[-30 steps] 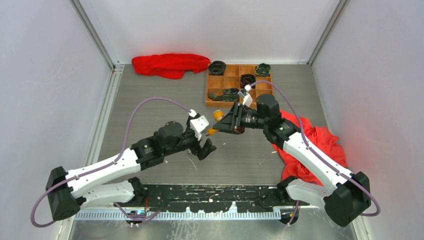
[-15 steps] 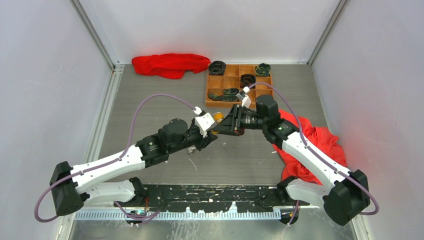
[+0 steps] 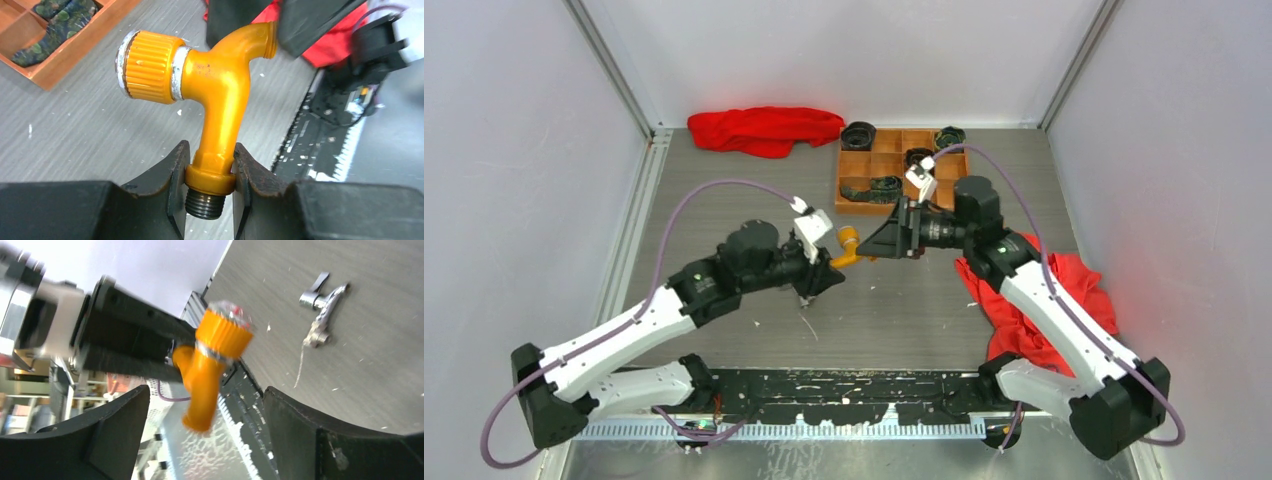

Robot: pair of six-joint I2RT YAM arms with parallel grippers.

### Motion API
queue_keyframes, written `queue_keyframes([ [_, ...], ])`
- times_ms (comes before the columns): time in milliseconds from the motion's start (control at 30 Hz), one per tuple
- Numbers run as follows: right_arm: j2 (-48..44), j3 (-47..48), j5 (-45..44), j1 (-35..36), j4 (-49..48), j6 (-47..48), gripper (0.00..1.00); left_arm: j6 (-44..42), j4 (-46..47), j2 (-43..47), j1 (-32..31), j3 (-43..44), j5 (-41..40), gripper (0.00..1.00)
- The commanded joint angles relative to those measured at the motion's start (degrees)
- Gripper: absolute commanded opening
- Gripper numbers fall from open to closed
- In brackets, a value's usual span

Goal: Install the water faucets

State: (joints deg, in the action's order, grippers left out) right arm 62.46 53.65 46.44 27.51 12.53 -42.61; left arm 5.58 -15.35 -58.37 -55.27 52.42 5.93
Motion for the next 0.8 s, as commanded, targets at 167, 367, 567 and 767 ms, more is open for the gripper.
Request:
queue_keyframes([
  [167, -19.1, -5.3, 5.3, -4.9, -15.2, 18.5, 0.94, 12.5, -11.3, 0.6, 19.9, 11.6, 51.2, 0.0],
  [367, -35.5, -27.6, 7.2, -4.9, -56.1, 24.4, 0.96, 17.3, -17.4, -5.4, 21.3, 17.0, 65.9, 0.0],
  [567, -30.3, -22.0, 14.6, -4.6, -51.4, 31.2, 0.98, 18.4, -18.2, -7.3, 21.3, 16.7, 68.7, 0.0],
  [767, -22.2, -14.3, 16.5, 2.3, -42.1, 42.0, 0.97, 20.8, -17.1, -7.9, 21.2, 15.5, 69.4, 0.0],
])
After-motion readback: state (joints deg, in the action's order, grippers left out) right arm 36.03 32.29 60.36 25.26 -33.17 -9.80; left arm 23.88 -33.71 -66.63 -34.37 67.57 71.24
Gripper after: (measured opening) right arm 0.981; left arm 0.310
